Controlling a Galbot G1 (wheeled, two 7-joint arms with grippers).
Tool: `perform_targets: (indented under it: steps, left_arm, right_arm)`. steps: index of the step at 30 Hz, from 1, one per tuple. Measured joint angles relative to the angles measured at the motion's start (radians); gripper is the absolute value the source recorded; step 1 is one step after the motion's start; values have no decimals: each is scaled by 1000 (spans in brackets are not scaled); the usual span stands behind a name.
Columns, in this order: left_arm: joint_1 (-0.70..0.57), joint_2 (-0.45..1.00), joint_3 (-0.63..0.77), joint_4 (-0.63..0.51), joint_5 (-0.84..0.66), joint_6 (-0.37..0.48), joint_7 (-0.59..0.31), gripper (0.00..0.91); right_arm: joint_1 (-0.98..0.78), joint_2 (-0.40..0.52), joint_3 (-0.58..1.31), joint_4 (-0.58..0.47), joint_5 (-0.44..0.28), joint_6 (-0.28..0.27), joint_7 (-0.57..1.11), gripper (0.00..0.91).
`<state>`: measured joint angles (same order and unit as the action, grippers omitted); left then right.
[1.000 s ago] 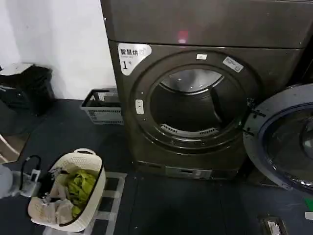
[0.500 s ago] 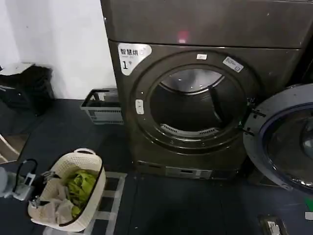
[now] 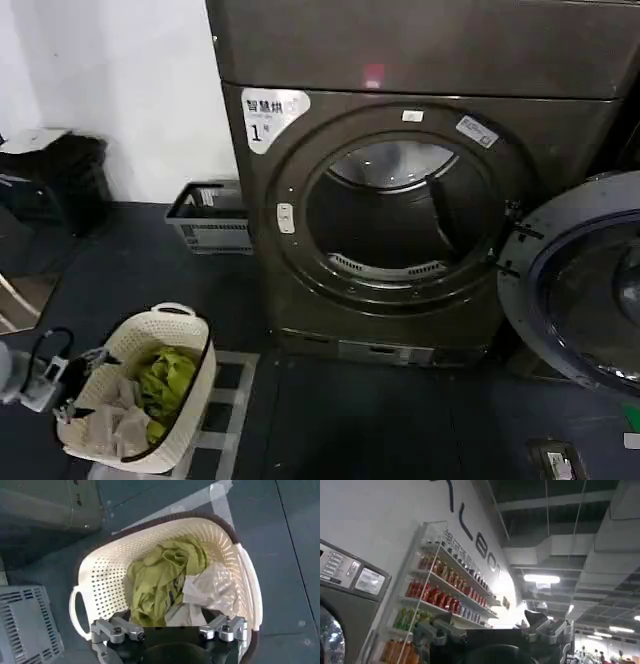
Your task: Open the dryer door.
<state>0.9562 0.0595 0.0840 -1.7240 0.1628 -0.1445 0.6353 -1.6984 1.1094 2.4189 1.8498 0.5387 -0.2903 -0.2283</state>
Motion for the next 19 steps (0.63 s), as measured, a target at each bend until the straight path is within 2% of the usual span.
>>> perform_targets:
  steps: [19]
  left_arm:
    - [3, 2, -8, 10, 21, -29, -2, 907]
  right_arm:
    - [-1, 13, 3, 10, 2, 2, -4, 907]
